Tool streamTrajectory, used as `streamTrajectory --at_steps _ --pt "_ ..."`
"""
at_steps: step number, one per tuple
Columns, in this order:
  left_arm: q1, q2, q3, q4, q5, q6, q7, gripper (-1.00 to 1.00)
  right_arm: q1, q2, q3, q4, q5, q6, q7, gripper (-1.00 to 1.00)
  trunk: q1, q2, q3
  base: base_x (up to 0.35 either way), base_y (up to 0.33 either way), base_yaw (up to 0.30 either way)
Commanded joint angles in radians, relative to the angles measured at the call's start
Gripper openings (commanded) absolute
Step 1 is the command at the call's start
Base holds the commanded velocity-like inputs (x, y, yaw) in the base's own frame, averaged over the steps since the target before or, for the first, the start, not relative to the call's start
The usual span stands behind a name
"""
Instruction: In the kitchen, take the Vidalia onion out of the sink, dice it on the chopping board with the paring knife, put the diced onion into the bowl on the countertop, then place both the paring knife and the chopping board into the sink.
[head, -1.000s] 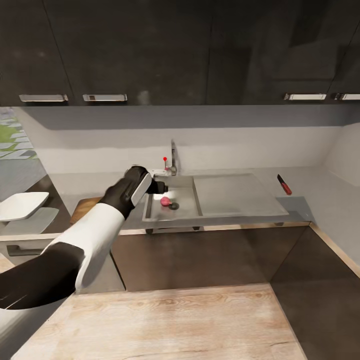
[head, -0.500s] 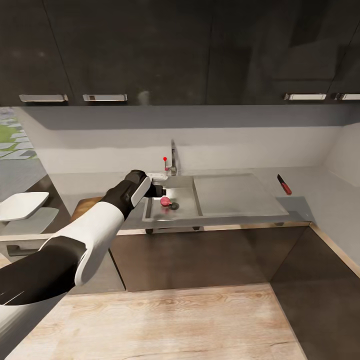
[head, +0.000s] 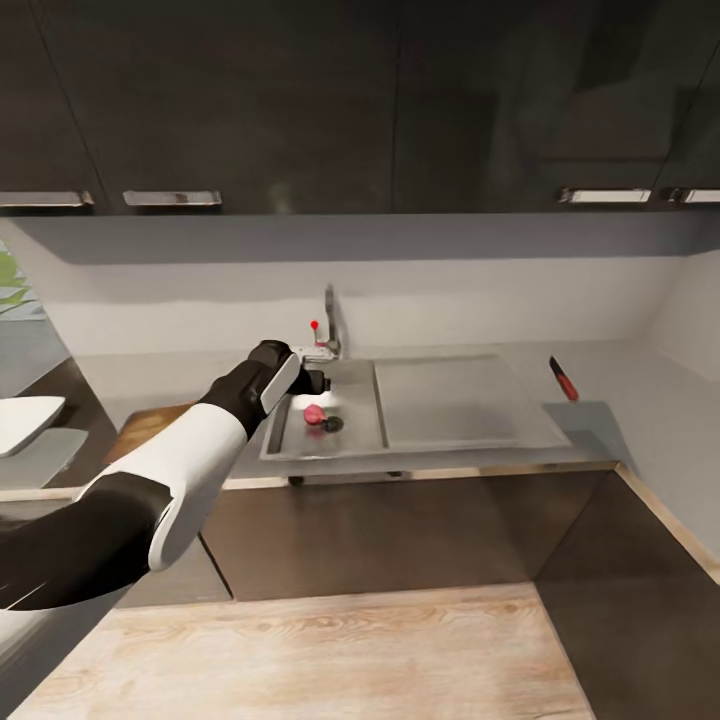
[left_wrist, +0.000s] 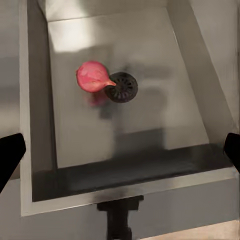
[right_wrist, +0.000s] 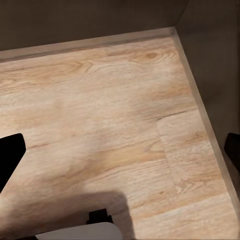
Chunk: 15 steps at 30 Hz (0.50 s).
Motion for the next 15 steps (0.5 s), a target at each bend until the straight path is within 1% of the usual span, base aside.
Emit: streamTrajectory --at_steps 1,11,15 --pt "-0.001 0.001 -0.006 0.000 0.010 0.003 0.008 1.00 -0.001 -0.001 0.008 -0.002 -0.006 -0.003 -0.007 1.00 0.001 -0.002 -0.002 0.233 -0.203 0.000" --pt "-0.001 0.012 -0.006 0.004 0.008 0.002 0.008 1.00 -0.001 -0.001 0.008 -0.002 -0.006 -0.002 -0.007 1.00 0.001 -0.002 -0.002 0.233 -0.200 0.000" --pt "-0.001 0.013 -0.006 0.005 0.008 -0.001 0.008 1.00 -0.001 -0.001 0.008 -0.002 -0.006 -0.002 -0.007 1.00 0.001 -0.002 -0.002 0.255 -0.099 0.000"
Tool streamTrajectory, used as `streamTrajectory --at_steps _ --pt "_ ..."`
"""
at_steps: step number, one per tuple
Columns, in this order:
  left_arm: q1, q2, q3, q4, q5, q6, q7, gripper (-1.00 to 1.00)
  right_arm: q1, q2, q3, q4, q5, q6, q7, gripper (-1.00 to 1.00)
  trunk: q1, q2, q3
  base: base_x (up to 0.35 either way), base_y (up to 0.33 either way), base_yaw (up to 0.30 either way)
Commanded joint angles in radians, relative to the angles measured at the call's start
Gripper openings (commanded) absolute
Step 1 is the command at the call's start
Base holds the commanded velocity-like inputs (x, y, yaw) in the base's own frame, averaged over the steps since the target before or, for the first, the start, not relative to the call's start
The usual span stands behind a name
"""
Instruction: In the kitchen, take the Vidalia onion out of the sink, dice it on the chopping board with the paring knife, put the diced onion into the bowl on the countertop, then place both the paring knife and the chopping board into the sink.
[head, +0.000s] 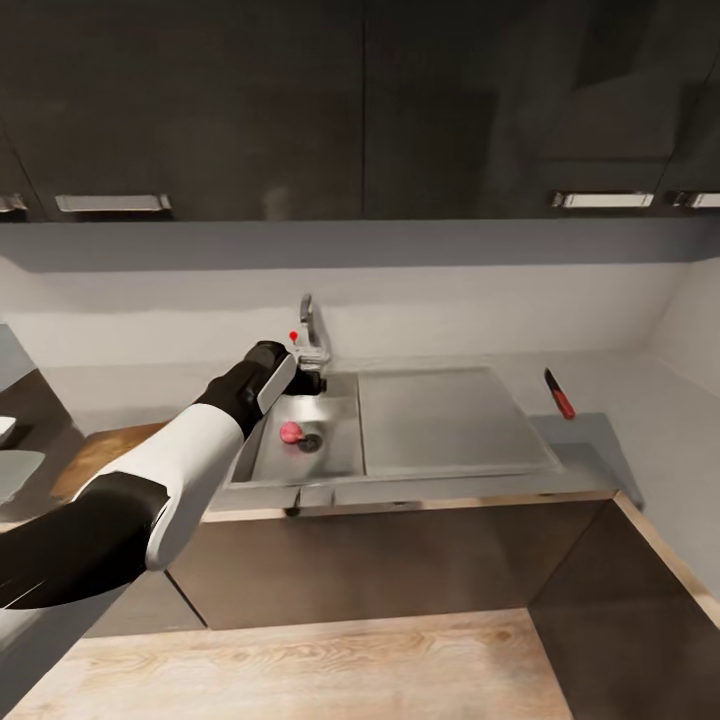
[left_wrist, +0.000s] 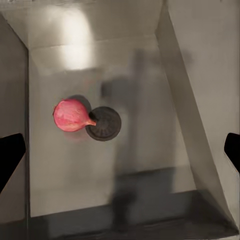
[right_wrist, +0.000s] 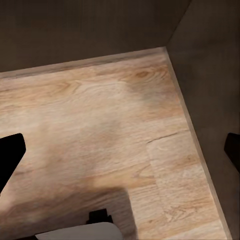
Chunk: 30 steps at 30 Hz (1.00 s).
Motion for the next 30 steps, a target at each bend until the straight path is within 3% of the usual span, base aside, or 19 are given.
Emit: streamTrajectory --at_steps 1,11,30 --pt "-0.001 0.001 -0.007 -0.001 0.011 0.001 0.008 1.00 -0.001 -0.001 0.009 -0.002 -0.006 -0.003 -0.007 1.00 0.001 -0.002 -0.002 0.283 -0.037 0.000" --pt "0.004 0.001 -0.007 -0.002 0.009 -0.023 0.010 1.00 -0.001 -0.001 0.009 -0.002 -0.006 -0.002 -0.007 1.00 0.001 -0.002 -0.002 0.245 0.056 0.000" --pt "0.093 0.005 -0.008 0.002 0.008 -0.052 0.010 1.00 -0.002 -0.003 0.009 -0.002 -0.006 -0.003 -0.007 1.00 0.001 -0.002 -0.026 0.014 0.003 0.000"
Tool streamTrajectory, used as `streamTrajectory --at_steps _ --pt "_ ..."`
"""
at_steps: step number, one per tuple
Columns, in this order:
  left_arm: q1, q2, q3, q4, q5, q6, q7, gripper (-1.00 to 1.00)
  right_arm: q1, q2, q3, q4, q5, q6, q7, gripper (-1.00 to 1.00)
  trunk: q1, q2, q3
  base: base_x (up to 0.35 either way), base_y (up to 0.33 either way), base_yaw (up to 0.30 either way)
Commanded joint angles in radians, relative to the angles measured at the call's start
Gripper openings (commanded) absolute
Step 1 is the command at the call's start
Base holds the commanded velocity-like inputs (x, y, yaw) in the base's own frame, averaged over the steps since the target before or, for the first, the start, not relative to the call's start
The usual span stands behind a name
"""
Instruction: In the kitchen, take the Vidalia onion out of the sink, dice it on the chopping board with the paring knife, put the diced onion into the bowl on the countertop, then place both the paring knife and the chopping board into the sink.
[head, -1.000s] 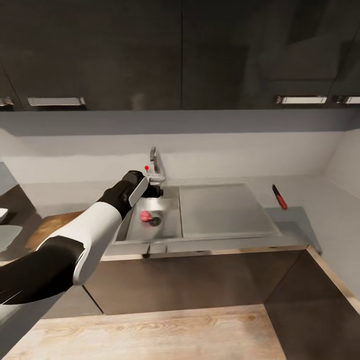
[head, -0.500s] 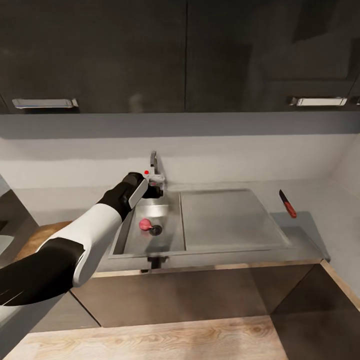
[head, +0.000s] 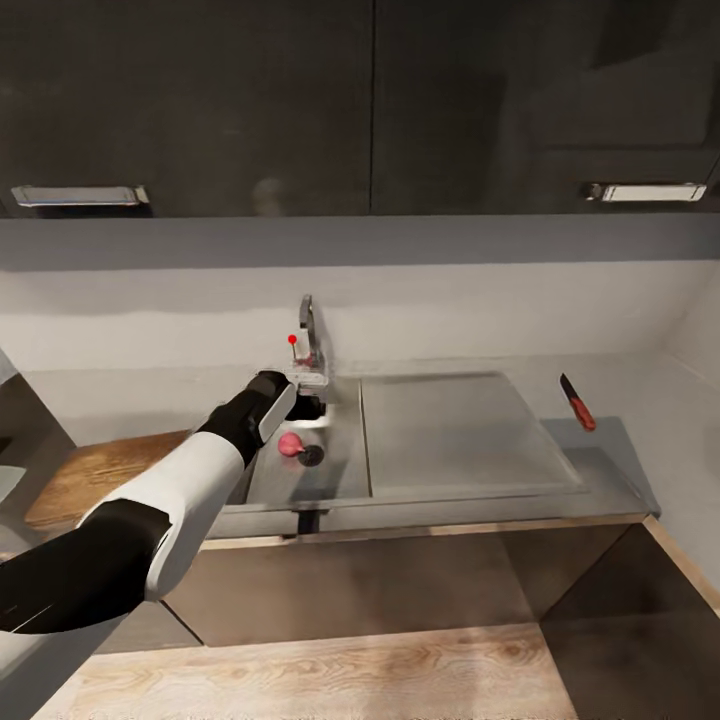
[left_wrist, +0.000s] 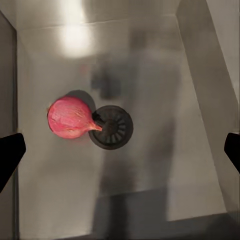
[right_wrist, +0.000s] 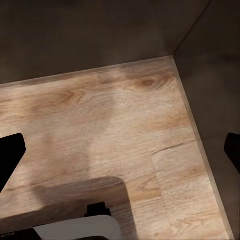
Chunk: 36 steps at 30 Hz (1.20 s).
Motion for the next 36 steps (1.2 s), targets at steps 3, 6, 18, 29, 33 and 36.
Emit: streamTrajectory --at_steps 3,6,18,29,33,36 --pt "0.017 0.003 -0.007 0.000 0.010 -0.007 0.008 1.00 -0.001 -0.001 0.009 -0.002 -0.006 -0.003 -0.007 1.00 0.001 -0.002 -0.007 0.000 0.000 0.000" --pt "0.024 0.012 -0.007 0.001 0.010 -0.014 0.008 1.00 -0.001 -0.001 0.009 -0.002 -0.006 -0.003 -0.007 1.00 0.001 -0.002 -0.011 0.000 0.000 0.000" --pt "0.038 0.017 -0.007 0.028 0.010 -0.016 0.009 1.00 0.000 -0.001 0.007 -0.002 -0.006 -0.002 -0.007 1.00 0.001 -0.002 -0.030 0.032 0.000 0.000" --pt "0.038 0.020 -0.007 0.030 0.010 -0.016 0.009 1.00 -0.001 -0.001 0.008 -0.002 -0.006 -0.003 -0.007 1.00 0.001 -0.002 -0.047 0.092 0.000 0.000" --pt "0.039 0.022 -0.007 0.031 0.010 -0.016 0.009 1.00 0.000 -0.001 0.007 -0.002 -0.006 -0.002 -0.008 1.00 0.001 -0.002 -0.054 0.130 0.000 0.000" --pt "0.041 0.022 -0.007 0.031 0.010 -0.016 0.009 1.00 0.000 -0.001 0.007 -0.001 -0.006 -0.002 -0.008 1.00 0.001 -0.002 -0.058 0.200 0.000 0.000"
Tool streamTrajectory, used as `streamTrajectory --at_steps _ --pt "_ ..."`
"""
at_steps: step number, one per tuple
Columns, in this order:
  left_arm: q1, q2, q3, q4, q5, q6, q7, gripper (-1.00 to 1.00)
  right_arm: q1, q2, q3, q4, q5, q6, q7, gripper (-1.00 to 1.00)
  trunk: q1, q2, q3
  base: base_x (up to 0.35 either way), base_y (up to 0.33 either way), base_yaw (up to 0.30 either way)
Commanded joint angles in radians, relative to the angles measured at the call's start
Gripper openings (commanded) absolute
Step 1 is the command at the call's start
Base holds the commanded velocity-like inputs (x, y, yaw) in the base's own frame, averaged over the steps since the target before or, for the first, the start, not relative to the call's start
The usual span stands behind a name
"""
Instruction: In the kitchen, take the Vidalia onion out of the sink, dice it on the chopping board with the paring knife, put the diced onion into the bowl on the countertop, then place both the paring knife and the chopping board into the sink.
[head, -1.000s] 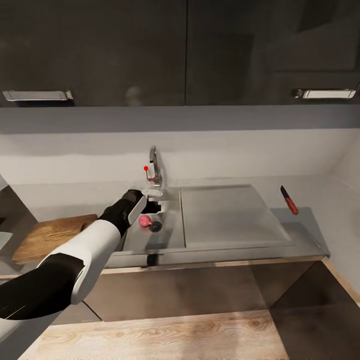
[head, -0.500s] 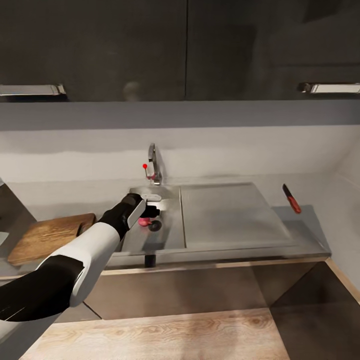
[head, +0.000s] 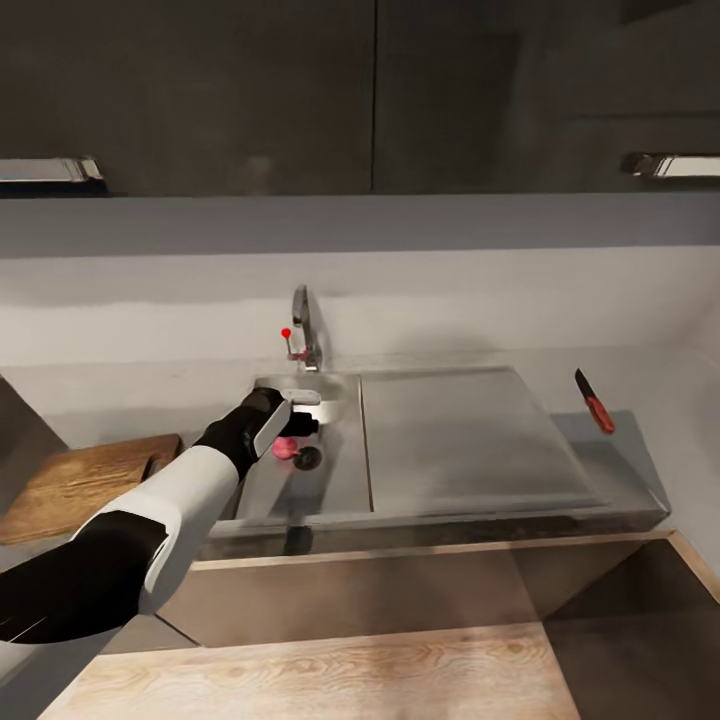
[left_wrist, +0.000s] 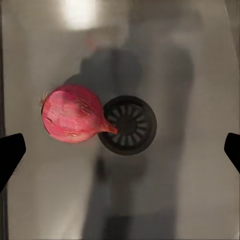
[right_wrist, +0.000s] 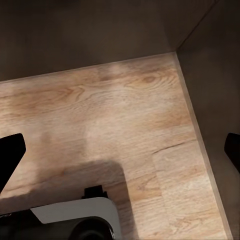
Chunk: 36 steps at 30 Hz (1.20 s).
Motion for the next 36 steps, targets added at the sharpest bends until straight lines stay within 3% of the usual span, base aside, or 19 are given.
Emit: streamTrajectory --at_steps 1,27,36 --pt "-0.001 0.002 -0.007 -0.001 0.011 0.003 0.008 1.00 -0.001 -0.001 0.009 -0.002 -0.006 -0.003 -0.007 1.00 0.001 -0.002 -0.003 0.177 0.000 0.000" --pt "0.020 0.016 -0.006 0.028 0.011 0.003 0.008 1.00 -0.001 -0.001 0.010 -0.002 -0.006 -0.003 -0.007 1.00 0.001 -0.002 -0.045 0.023 0.000 0.000" --pt "0.021 0.027 -0.006 0.029 0.011 0.003 0.008 1.00 -0.001 -0.001 0.010 -0.002 -0.006 -0.003 -0.007 1.00 0.001 -0.002 -0.059 0.157 0.099 0.000"
